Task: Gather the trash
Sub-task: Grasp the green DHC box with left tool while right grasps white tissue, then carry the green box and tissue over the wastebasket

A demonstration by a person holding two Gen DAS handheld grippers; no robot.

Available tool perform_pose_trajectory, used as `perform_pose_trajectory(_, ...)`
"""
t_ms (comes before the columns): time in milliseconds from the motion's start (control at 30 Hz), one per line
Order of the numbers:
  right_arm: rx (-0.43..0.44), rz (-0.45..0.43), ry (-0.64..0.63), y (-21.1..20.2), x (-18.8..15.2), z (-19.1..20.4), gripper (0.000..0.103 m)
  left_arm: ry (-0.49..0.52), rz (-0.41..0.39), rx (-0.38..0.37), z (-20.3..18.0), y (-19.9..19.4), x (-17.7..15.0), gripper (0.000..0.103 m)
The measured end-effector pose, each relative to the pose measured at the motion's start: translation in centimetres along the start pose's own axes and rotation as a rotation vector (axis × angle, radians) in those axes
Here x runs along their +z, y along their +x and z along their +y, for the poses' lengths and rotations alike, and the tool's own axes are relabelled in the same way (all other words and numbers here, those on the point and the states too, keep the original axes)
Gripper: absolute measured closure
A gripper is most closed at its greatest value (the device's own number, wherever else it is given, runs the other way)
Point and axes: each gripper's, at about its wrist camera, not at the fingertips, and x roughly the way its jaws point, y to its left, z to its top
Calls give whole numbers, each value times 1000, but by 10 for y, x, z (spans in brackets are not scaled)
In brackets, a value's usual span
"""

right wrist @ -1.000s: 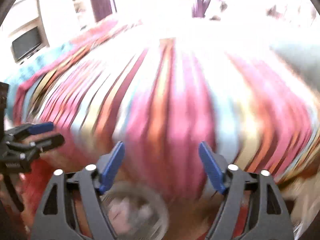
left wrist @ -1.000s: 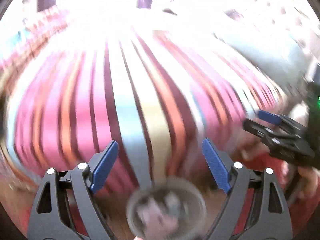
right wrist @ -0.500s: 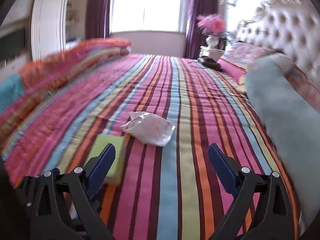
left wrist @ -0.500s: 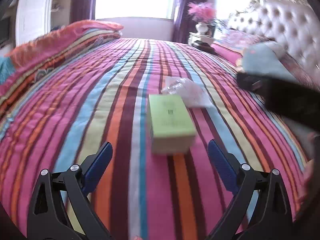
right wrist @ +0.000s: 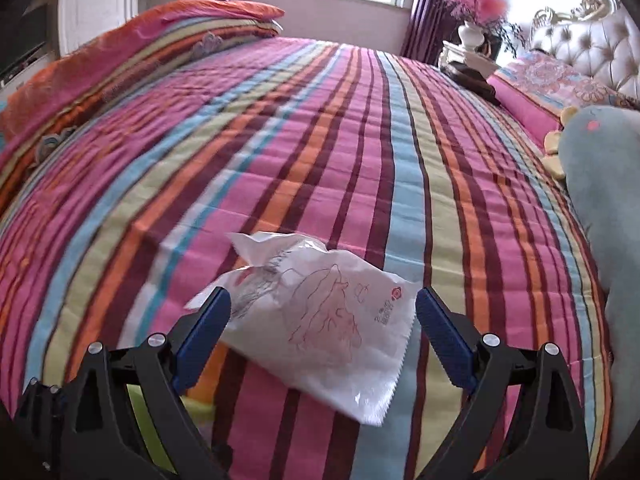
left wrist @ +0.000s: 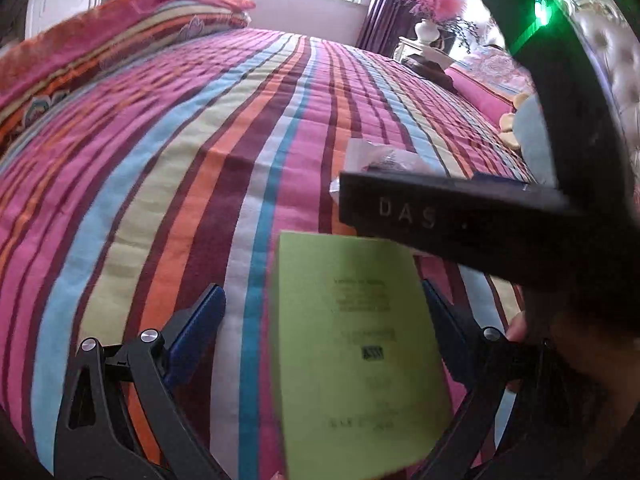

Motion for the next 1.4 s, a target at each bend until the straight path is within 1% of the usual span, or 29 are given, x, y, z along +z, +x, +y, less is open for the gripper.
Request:
perform_pose_trajectory(100, 69, 34, 57, 11, -1, -9, 14, 23, 12, -1, -2, 3, 0, 10)
perform_pose_trajectory(133, 69, 44, 70, 14, -1, -11, 13, 36, 14, -11, -2, 3, 0, 10)
perform_pose_trajectory(167, 86, 52, 90, 16, -3, -16, 14, 47, 21, -24, -2, 4, 0, 13)
perform_pose_trajectory(200, 96, 56, 100, 17, -3, -18, 14, 58, 23, -36, -1, 5, 1, 26)
perform_pose_trajectory(233, 108, 62, 114, 20, -3, -19, 15, 71, 23, -55, 0, 4, 2, 35)
perform_pose_trajectory(267, 132, 67, 137, 19, -4, -20, 25, 84, 25, -56, 0, 4, 3, 39)
perform_pose_trajectory(300, 158, 70, 152, 18, -4, -21, 35, 101, 24, -71, 1, 4, 3, 39)
perform_pose_trajectory(367, 163, 76, 159, 13, -3, -18, 44, 117, 23, -96, 3, 3, 3, 40)
perform_pose_trajectory(400, 161, 76, 152, 10, -3, -16, 52, 128, 15, -98, 4, 1, 3, 40)
perform_pose_trajectory(433, 160, 69, 150, 4, -4, -14, 55, 140, 4, -93, 4, -2, 3, 40)
perform_pose_trajectory(533, 126, 40, 167, -15, -10, -17, 58, 170, -33, -69, 7, -16, 0, 40)
perform_pose_trajectory(567, 128, 45, 171, -19, -13, -19, 59, 174, -38, -66, 8, -20, -2, 40)
perform_pose_trajectory(633, 100, 34, 181, -26, -16, -22, 59, 159, -47, -77, 18, -35, -6, 40)
perform_pose_trajectory(667, 108, 25, 190, -33, -18, -23, 60, 156, -52, -81, 22, -42, -7, 40)
perform_pose_trajectory(800, 142, -36, 215, -75, -32, -26, 60, 181, -110, -98, 45, -95, -22, 40)
perform_pose_trajectory(900, 168, -84, 218, -110, -50, -23, 60, 198, -155, -113, 67, -141, -38, 40)
perform_pose_trajectory(1033, 199, -154, 201, -165, -90, -12, 60, 200, -159, -157, 101, -197, -70, 40)
perform_pose_trajectory(1067, 203, -181, 180, -187, -107, -4, 60, 209, -167, -166, 111, -217, -83, 40)
perform_pose_trajectory(1167, 224, -225, 126, -235, -147, 16, 60, 237, -185, -181, 133, -261, -117, 40)
perform_pose_trajectory(1233, 248, -253, 91, -271, -180, 33, 60, 245, -182, -199, 148, -298, -150, 40)
perform_pose_trajectory(1267, 276, -268, 75, -294, -204, 45, 60, 255, -175, -214, 155, -315, -167, 40)
perform_pose_trajectory(1300, 283, -277, 57, -309, -217, 53, 60, 267, -172, -217, 159, -328, -182, 40)
perform_pose_trajectory(1333, 288, -294, 30, -330, -240, 67, 60, 284, -169, -213, 165, -345, -201, 40)
perform_pose_trajectory(1367, 298, -299, 22, -340, -252, 74, 60, 301, -164, -209, 170, -360, -222, 40)
perform_pose_trajectory(1400, 323, -300, 16, -355, -274, 86, 60, 312, -153, -216, 172, -369, -238, 40)
